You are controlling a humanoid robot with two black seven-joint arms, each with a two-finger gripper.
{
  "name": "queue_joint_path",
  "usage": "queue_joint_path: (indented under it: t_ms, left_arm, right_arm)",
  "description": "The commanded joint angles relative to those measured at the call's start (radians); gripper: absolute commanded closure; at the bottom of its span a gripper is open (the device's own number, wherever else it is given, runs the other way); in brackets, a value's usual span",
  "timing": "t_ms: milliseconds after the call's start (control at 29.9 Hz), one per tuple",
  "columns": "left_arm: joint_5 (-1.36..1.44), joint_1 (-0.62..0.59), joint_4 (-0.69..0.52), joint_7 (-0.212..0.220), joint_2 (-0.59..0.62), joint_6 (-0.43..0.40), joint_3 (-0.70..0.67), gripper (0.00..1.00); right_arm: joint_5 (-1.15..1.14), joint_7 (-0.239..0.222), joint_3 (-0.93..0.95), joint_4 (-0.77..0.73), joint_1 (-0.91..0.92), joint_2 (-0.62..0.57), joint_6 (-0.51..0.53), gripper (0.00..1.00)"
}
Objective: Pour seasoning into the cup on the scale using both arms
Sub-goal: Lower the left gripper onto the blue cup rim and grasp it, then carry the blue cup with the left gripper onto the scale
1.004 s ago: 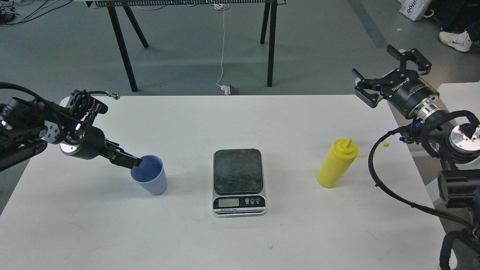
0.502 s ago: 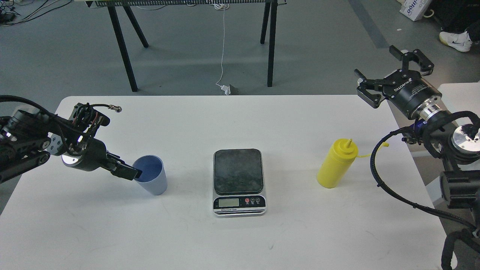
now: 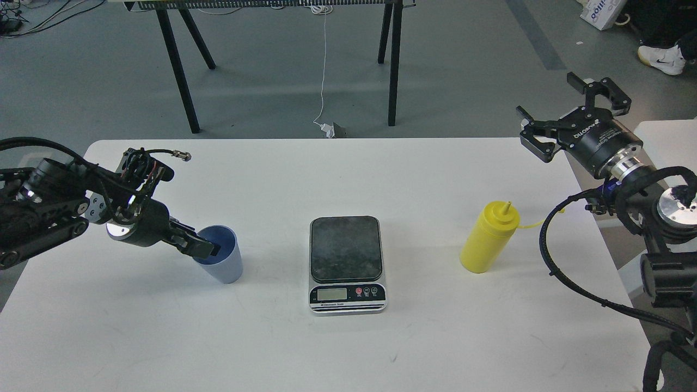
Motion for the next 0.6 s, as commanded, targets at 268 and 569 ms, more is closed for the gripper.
queue_joint_path:
  t_ms: [268, 569]
  left_arm:
    - [0.006, 0.003, 0.000, 0.000, -0.001, 0.000, 0.004, 0.97]
    - [-0.002, -0.003, 0.000, 0.000, 0.012, 0.000, 0.000, 1.00]
  right_arm:
    - [0.000, 0.000, 0.002, -0.001, -0.007, -0.003, 0.000, 0.01]
    - [0.002, 0.000, 0.014, 0.000, -0.005, -0.003, -0.003, 0.01]
